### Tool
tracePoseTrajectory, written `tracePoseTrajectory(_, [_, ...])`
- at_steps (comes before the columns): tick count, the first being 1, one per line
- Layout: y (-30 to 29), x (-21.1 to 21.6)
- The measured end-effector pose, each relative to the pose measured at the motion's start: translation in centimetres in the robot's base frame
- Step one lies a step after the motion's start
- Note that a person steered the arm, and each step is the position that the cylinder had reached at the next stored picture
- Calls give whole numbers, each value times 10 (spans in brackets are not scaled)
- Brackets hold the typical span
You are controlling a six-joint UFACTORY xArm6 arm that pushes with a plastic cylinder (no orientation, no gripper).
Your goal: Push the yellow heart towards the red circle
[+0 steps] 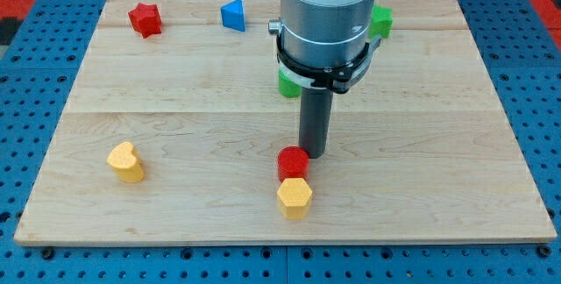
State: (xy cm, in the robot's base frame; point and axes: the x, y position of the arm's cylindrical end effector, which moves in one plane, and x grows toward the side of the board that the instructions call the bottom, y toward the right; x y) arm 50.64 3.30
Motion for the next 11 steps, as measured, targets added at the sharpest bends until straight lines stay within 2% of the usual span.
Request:
tracePoseTrajectory(1, [45, 25])
tracePoseTrajectory(2, [48, 98])
tracePoseTrajectory(3, [14, 112])
tracePoseTrajectory(4, [-65, 100])
tracePoseTrajectory(5, [-173, 79])
tracePoseTrajectory(6, [-237, 39])
tracePoseTrajectory(7, [-239, 1])
tracePoseTrajectory(8, [-222, -13])
tracePoseTrajectory(9, [-252, -42])
tracePoseTrajectory(11, [-91, -3])
